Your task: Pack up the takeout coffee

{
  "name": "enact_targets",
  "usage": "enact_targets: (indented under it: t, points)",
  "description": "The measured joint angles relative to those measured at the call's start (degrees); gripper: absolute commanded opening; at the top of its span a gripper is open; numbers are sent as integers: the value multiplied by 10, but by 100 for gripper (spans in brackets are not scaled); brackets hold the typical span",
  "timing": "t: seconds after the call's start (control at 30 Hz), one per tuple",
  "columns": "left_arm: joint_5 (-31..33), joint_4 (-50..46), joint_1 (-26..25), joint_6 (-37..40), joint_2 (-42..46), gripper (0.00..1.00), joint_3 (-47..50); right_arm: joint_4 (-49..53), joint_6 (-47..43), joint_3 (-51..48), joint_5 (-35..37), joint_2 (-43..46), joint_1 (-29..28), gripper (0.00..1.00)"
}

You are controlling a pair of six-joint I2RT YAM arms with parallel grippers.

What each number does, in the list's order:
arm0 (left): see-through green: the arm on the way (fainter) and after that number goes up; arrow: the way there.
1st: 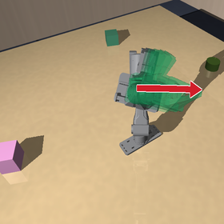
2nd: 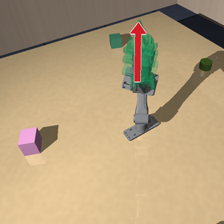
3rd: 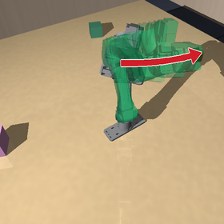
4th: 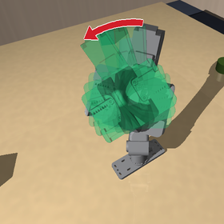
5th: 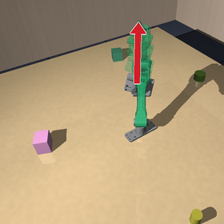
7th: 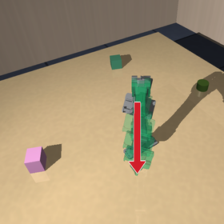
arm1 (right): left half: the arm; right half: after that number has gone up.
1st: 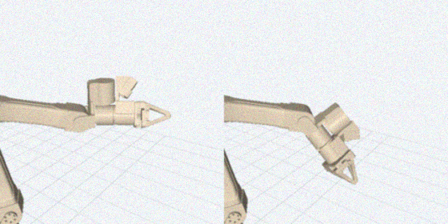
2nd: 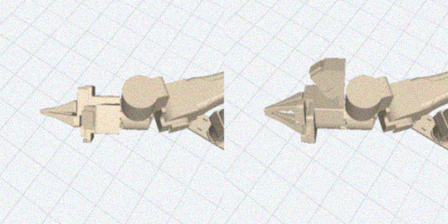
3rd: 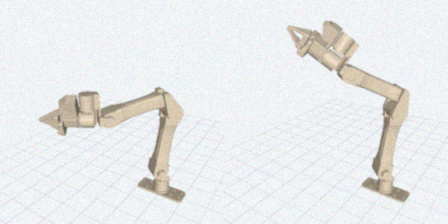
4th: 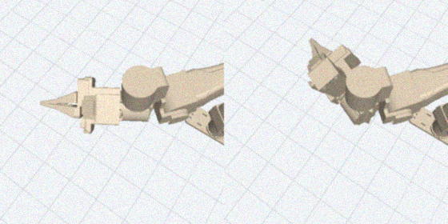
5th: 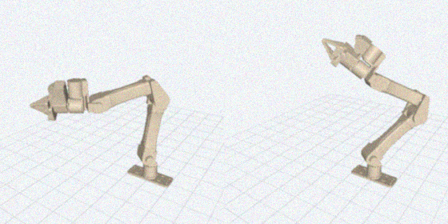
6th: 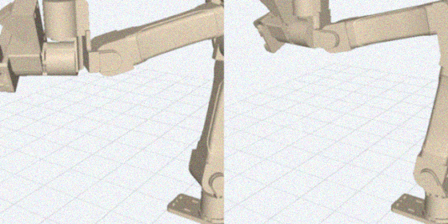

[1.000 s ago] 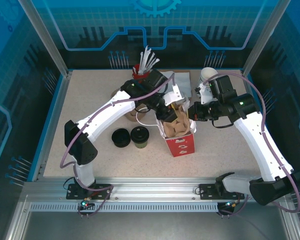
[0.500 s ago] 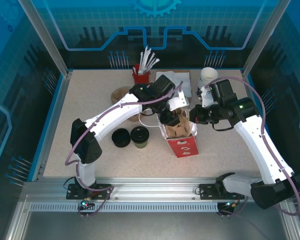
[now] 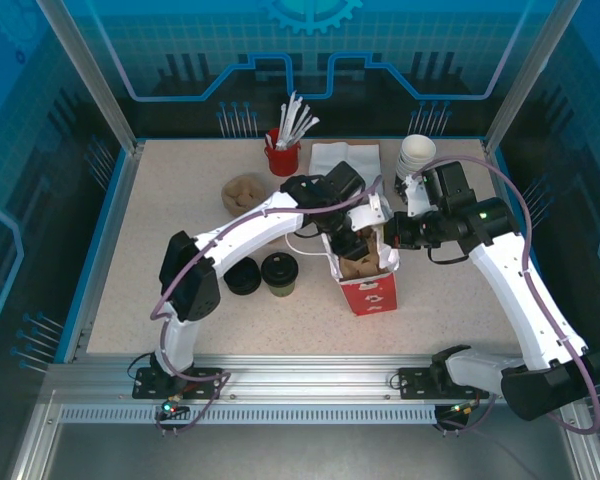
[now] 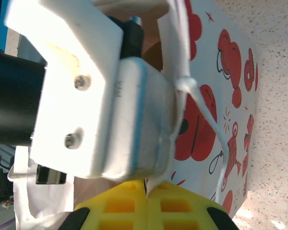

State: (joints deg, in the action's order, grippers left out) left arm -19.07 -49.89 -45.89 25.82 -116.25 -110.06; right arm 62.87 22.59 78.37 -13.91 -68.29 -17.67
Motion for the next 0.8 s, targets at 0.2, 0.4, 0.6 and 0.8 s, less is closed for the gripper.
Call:
enact_targets:
  t: [0.2,0.4,0.6,0.8]
  points:
    - [3,0,-2,0,-14,38,-17,1,-11,-3,5,1,6,0]
    - [3,0,-2,0,-21,40,-24,6,-30,-3,21,3,7,0]
    - [16,-10,-9,1,-33,40,-45,14,-42,-3,43,8,7,0]
    - [31,-26,-18,3,-54,40,-75,29,-44,-3,73,10,7,0]
